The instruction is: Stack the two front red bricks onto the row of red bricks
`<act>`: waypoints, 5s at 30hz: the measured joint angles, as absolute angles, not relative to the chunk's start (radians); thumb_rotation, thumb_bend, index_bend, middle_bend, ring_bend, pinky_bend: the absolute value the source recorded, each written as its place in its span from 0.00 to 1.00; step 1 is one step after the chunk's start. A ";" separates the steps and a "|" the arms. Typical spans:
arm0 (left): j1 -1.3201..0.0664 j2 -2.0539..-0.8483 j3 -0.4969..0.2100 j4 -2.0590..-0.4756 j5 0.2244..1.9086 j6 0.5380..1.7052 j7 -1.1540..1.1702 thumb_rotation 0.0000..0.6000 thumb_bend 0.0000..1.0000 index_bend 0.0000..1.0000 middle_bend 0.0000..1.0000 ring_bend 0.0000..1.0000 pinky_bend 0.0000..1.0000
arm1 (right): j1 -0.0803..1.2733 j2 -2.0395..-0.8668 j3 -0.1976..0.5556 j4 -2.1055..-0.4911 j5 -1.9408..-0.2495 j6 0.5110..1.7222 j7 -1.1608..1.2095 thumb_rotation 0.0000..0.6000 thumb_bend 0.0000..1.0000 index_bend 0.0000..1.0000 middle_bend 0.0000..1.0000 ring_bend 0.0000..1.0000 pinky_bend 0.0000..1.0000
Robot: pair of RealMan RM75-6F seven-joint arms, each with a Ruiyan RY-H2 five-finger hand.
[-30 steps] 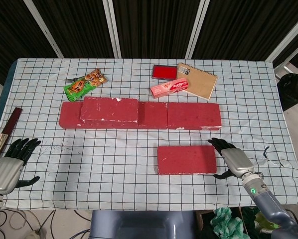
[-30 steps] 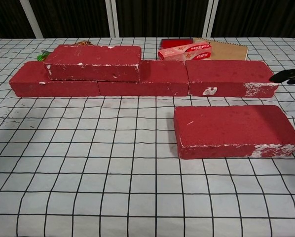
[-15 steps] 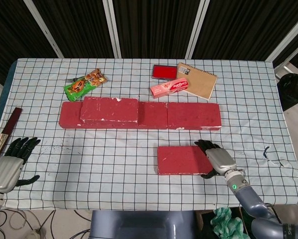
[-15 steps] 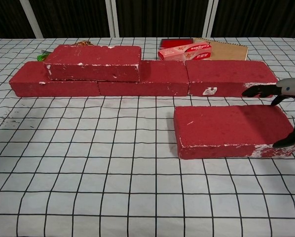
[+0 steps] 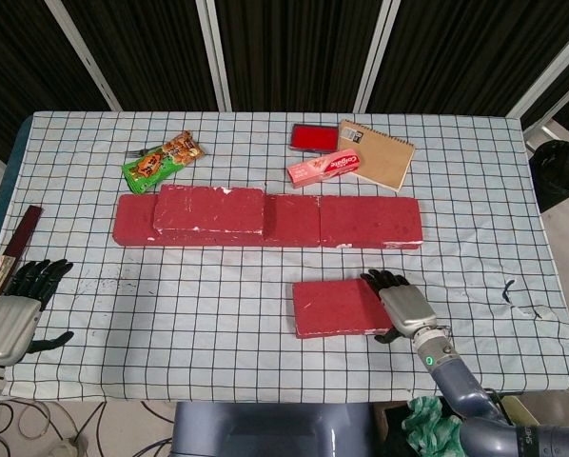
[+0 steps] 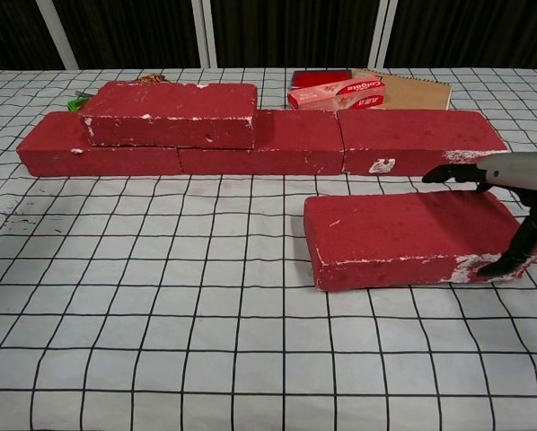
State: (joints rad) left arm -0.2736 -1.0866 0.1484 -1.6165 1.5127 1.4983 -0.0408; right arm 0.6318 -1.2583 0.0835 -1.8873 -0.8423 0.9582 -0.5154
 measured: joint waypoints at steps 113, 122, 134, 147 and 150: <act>-0.182 -1.084 0.002 -1.612 1.526 1.474 -0.040 1.00 0.00 0.05 0.05 0.00 0.00 | 0.864 -0.754 0.161 -2.035 -0.611 0.732 -0.501 1.00 0.41 0.26 0.28 0.27 0.18; -0.167 -1.082 -0.006 -1.613 1.528 1.492 -0.047 1.00 0.00 0.05 0.05 0.00 0.00 | 0.990 -0.811 0.204 -1.808 -0.524 0.511 -0.399 1.00 0.42 0.26 0.29 0.27 0.18; -0.158 -1.084 -0.014 -1.620 1.524 1.501 -0.035 1.00 0.00 0.05 0.05 0.00 0.00 | 1.112 -1.029 0.215 -1.522 -0.503 0.415 -0.304 1.00 0.42 0.27 0.30 0.28 0.18; -0.163 -1.092 -0.030 -1.611 1.495 1.475 -0.032 1.00 0.00 0.05 0.05 0.00 0.00 | 1.199 -1.191 0.168 -1.395 -0.510 0.467 -0.301 1.00 0.42 0.29 0.31 0.29 0.18; -0.163 -1.091 -0.034 -1.608 1.490 1.470 -0.038 1.00 0.00 0.05 0.05 0.00 0.00 | 1.226 -1.222 0.148 -1.376 -0.480 0.495 -0.311 1.00 0.42 0.29 0.31 0.29 0.18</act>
State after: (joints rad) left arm -0.1628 -1.0913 -0.0336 -1.6083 1.4903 1.4698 -0.0376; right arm 1.2257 -1.2223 0.1475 -1.3762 -0.4800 0.4946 -0.3106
